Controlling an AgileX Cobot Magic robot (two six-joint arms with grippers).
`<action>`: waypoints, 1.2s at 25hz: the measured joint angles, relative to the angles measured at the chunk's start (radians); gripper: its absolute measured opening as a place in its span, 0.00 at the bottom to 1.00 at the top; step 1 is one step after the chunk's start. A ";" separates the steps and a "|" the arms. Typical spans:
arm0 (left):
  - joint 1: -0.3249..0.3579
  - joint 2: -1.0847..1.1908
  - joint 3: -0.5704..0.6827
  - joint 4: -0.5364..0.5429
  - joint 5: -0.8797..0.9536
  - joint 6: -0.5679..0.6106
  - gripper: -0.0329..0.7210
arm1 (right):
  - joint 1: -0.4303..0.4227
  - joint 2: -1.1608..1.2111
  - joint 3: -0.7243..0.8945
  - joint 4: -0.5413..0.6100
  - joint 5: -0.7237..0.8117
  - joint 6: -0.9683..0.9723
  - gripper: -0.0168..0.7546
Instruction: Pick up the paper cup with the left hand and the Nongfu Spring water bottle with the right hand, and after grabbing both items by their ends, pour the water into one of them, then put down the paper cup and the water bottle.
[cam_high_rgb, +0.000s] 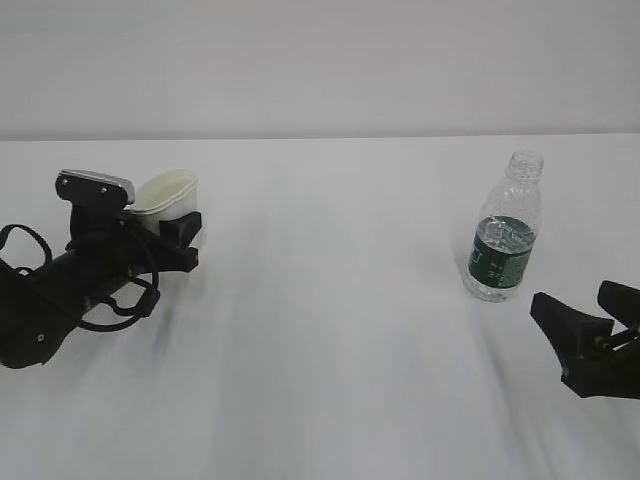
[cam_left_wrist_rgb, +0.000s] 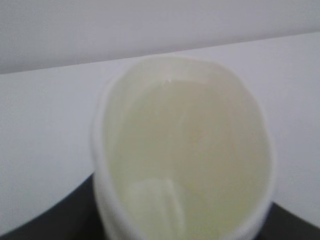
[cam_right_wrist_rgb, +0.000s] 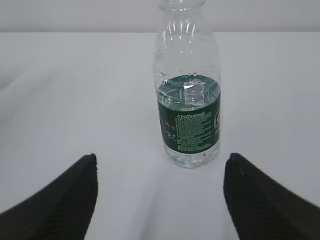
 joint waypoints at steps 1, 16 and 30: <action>0.000 0.005 -0.006 -0.001 0.000 0.000 0.56 | 0.000 0.000 0.000 0.000 0.000 0.000 0.78; 0.000 0.044 -0.084 -0.030 0.000 0.035 0.56 | 0.000 0.000 0.000 -0.004 0.000 -0.009 0.78; 0.000 0.104 -0.119 -0.031 0.000 0.037 0.56 | 0.000 0.000 0.000 -0.015 0.000 -0.011 0.78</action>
